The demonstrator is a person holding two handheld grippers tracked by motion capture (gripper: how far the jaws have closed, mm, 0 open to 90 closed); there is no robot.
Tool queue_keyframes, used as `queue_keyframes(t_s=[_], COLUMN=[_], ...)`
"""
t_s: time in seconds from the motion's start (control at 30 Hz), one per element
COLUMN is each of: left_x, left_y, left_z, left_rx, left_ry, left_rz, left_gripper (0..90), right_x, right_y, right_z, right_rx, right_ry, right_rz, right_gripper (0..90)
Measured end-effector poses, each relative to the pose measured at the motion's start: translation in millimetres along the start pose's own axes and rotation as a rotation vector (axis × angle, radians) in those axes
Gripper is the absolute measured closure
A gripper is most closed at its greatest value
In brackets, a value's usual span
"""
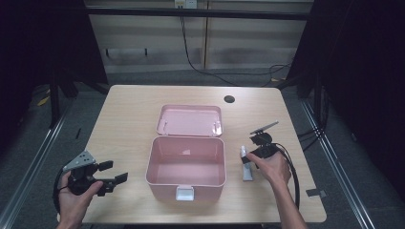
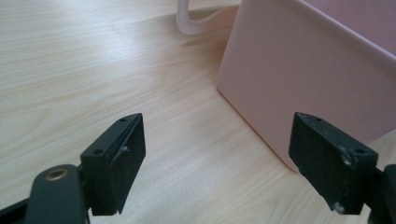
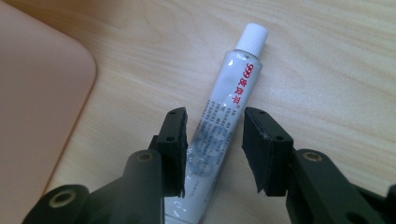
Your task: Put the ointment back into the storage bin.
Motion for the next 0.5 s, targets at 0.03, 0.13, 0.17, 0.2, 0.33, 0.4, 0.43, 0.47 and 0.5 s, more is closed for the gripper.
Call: queue_keyframes(t_s=[0.03,0.13,0.17,0.2,0.33,0.4,0.43,0.47,0.5], left_x=[-0.2,-0.1,0.0,-0.1,-0.2,-0.1,0.0,0.0,0.0], left_y=[-0.1,-0.1,-0.1,-0.2,-0.3,-0.2,-0.1,-0.2,-0.1], left_z=[0.1,0.2,0.2,0.2,0.0,0.0,0.0,0.0,0.2], left_rx=[-0.001,-0.002,-0.002,-0.003,-0.004,-0.003,-0.002,-0.003,-0.003], left_ry=[0.002,0.002,0.001,0.002,0.001,-0.001,-0.001,-0.001,-0.001], left_rz=[0.001,0.003,0.002,0.004,0.005,0.005,0.004,0.005,0.003], left_gripper=[18.9,18.9,18.9,18.9,18.9,18.9,18.9,18.9,18.9], right_x=[0.1,-0.3,0.2,0.0,-0.6,0.1,0.3,-0.6,-0.6], right_y=[0.2,0.2,0.3,0.4,1.9,2.6,2.4,2.0,1.8], right_z=[-1.2,-4.8,-5.2,-5.5,-8.3,-11.3,-11.7,-11.9,-12.0], right_rx=[0.006,0.012,0.014,0.017,0.036,0.042,0.042,0.043,0.045], right_ry=[0.003,0.002,-0.001,0.001,0.021,0.024,0.03,0.044,0.049], right_rz=[0.0,0.003,-0.002,0.001,0.013,0.02,0.022,0.035,0.04], right_gripper=[61.3,62.8,63.8,64.6,65.0,66.3,67.4,68.7,69.4])
Point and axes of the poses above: each handheld gripper's, and its own axes: z roughly backward along the jaws, y roughly out of its underside, x roughly to its left, the point moved 10 cm from there along -z, roughly forward along the jaws, and after that the axes turned 1 degree about x, right-handed, at the moved point
